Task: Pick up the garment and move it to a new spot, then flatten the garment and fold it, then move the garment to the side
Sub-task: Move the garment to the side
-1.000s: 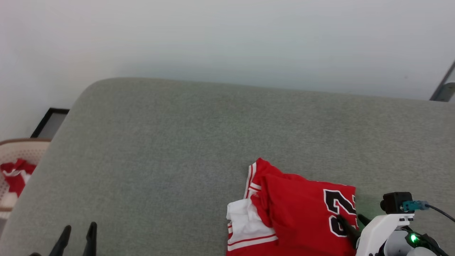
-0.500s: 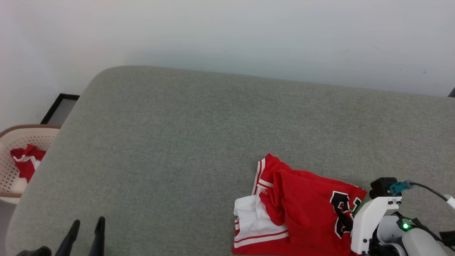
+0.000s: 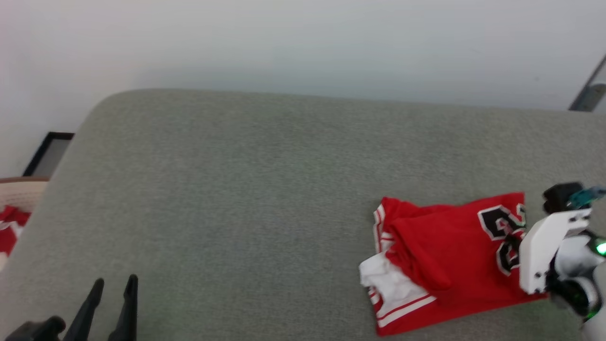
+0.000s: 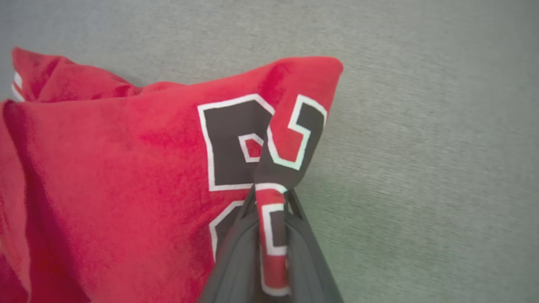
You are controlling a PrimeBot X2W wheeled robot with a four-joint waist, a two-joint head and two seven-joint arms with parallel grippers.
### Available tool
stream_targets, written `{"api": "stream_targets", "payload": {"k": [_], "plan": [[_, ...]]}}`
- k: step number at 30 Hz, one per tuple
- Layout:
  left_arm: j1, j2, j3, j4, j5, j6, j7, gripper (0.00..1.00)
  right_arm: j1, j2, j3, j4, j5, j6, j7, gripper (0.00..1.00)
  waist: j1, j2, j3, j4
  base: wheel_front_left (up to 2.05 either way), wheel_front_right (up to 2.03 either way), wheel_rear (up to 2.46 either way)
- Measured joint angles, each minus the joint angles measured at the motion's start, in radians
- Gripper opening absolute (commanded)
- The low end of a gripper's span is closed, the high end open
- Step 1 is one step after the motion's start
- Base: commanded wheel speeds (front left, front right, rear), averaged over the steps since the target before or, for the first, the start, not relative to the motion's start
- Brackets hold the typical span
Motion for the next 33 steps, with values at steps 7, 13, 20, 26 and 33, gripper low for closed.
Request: {"api": "stream_targets", "payload": {"k": [7,13,20,26,33], "plan": [[-0.063,-0.003,-0.024,-0.007,0.017,0.000,0.000,1.00,-0.056,-0.091,-0.039,-0.021,-0.030,0.000,0.039,0.00,0.0000,0.0000,0.030,-0.061,0.00,0.00,0.00],[-0.131,0.014,-0.063,-0.002,0.020,0.000,0.000,1.00,-0.126,-0.191,-0.056,-0.007,-0.059,0.000,0.017,0.00,0.0000,0.0000,0.066,-0.110,0.00,0.00,0.00],[-0.204,0.027,-0.102,-0.002,0.015,0.000,0.000,1.00,-0.219,-0.299,-0.045,0.047,-0.106,0.000,-0.055,0.00,0.0000,0.0000,0.122,-0.154,0.00,0.00,0.00],[-0.268,0.044,-0.140,-0.002,0.010,0.000,0.000,1.00,-0.295,-0.374,-0.014,0.125,-0.163,0.000,-0.141,0.00,0.0000,0.0000,0.178,-0.176,0.00,0.00,0.00],[-0.335,0.058,-0.176,-0.006,0.004,0.000,0.000,1.00,-0.364,-0.408,-0.003,0.222,-0.276,0.000,-0.232,0.00,0.0000,0.0000,0.247,-0.180,0.00,0.00,0.00]]}}
